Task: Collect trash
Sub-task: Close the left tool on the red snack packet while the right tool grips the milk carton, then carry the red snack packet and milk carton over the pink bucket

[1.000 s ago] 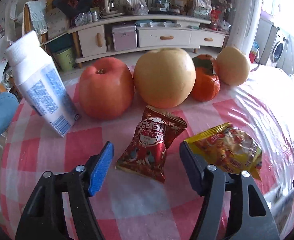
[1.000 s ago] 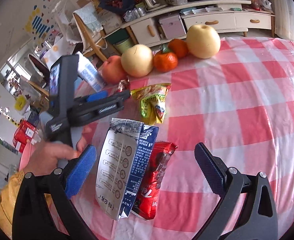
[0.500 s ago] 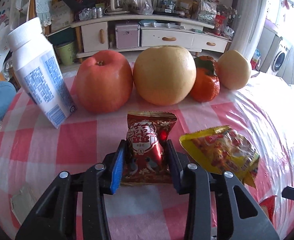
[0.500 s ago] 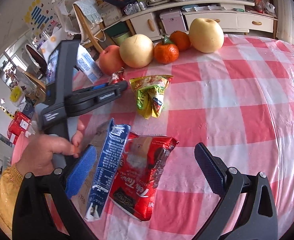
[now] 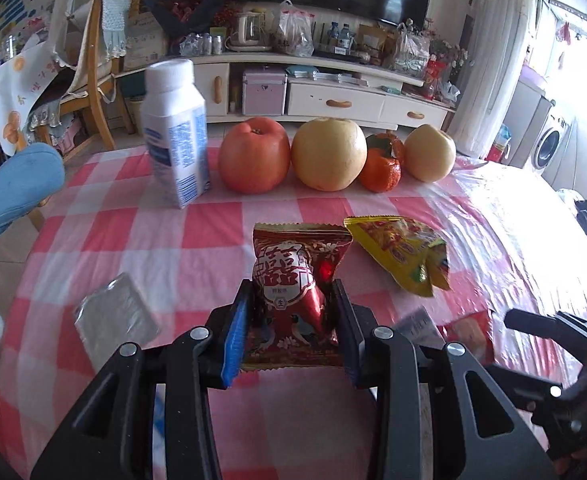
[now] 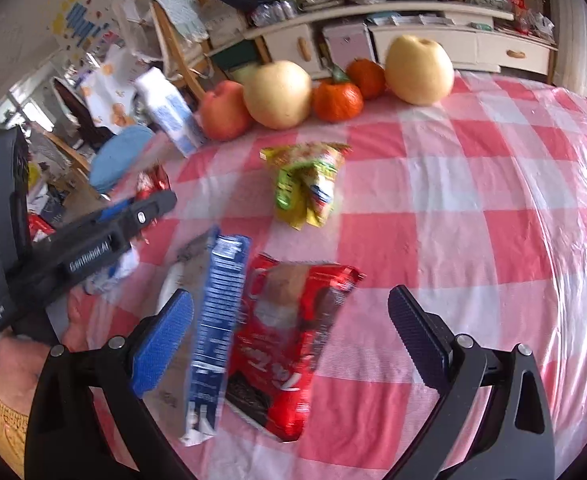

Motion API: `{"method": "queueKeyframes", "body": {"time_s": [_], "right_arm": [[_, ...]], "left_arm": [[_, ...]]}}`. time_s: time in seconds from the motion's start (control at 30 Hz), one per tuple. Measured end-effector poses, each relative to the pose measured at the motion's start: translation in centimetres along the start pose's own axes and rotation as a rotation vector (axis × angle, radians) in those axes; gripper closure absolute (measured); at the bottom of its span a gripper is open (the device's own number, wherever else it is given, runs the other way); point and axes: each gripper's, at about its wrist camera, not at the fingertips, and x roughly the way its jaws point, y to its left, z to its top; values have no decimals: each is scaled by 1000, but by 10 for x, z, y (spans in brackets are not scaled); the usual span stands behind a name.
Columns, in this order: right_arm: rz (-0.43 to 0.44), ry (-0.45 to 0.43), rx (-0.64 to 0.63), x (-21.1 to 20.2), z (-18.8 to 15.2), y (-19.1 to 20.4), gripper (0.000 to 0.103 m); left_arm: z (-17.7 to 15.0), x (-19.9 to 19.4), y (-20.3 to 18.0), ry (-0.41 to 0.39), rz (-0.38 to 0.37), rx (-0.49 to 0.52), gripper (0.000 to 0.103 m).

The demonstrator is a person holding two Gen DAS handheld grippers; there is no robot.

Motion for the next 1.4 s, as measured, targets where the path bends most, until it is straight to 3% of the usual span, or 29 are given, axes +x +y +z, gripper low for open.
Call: {"method": "queueKeyframes", "body": {"time_s": [0.1, 0.3, 0.63, 0.7, 0.77, 1.07, 1.4], "right_arm": [[44, 10, -53, 2, -6, 18, 8], [9, 45, -174, 15, -20, 56, 20], [-184, 3, -375, 35, -38, 84, 23], [-223, -12, -414, 39, -41, 89, 34], [-240, -21, -433, 40, -42, 89, 36], [-161, -59, -298, 23, -33, 71, 40], [-113, -134, -243, -8, -30, 83, 41]], "left_arm": [[-10, -17, 2, -7, 4, -20, 63], [-36, -45, 8, -29, 23, -80, 63], [-58, -64, 34, -56, 14, -151, 63], [-59, -66, 37, -61, 9, -155, 63], [-60, -68, 40, -63, -1, -157, 63], [-62, -83, 56, -76, -22, -183, 63], [-62, -108, 80, -116, -20, -218, 63]]}}
